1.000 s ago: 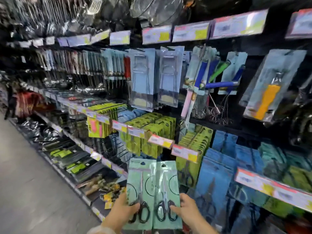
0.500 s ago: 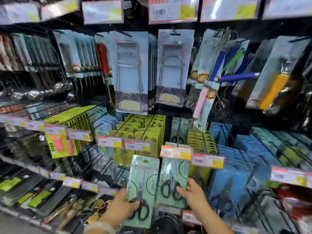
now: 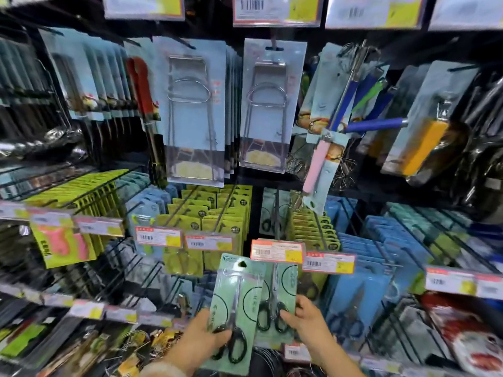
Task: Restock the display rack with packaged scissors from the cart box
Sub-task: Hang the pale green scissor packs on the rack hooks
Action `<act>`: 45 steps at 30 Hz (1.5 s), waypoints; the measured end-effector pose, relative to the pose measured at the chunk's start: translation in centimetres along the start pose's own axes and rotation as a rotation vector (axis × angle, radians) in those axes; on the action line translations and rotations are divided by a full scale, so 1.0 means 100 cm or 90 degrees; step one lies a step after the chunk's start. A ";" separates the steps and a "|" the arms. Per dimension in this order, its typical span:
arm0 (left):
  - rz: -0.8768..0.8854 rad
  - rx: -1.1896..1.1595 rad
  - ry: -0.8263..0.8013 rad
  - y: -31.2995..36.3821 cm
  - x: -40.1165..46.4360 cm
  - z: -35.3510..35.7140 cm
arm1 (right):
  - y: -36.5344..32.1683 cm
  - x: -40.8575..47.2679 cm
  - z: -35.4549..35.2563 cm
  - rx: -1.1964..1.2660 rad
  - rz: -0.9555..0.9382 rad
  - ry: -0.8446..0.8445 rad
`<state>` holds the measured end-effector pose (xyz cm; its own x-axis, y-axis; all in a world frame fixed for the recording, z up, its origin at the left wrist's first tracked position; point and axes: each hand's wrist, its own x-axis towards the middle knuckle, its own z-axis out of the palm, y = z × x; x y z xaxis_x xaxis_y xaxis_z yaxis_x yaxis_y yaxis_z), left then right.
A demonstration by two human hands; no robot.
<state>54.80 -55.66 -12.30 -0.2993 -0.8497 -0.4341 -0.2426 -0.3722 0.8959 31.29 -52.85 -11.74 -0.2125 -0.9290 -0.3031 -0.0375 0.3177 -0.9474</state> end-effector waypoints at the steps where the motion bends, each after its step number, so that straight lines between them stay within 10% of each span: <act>1: -0.006 -0.009 -0.002 -0.001 0.001 -0.001 | 0.000 0.002 0.000 0.004 0.001 -0.001; 16: 0.007 0.056 0.025 0.018 -0.007 0.015 | -0.005 0.035 0.011 -0.152 0.092 0.070; 24: -0.026 0.078 0.006 0.014 0.006 0.033 | -0.008 0.002 0.016 -0.089 0.043 -0.178; 45: 0.126 0.206 0.074 0.045 0.030 0.065 | -0.020 0.015 0.014 -0.133 -0.110 0.055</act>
<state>46.85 -57.48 -10.21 -0.2677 -0.9367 -0.2257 -0.4745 -0.0757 0.8770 32.42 -55.13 -10.40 -0.2675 -0.9559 -0.1212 -0.2784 0.1971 -0.9400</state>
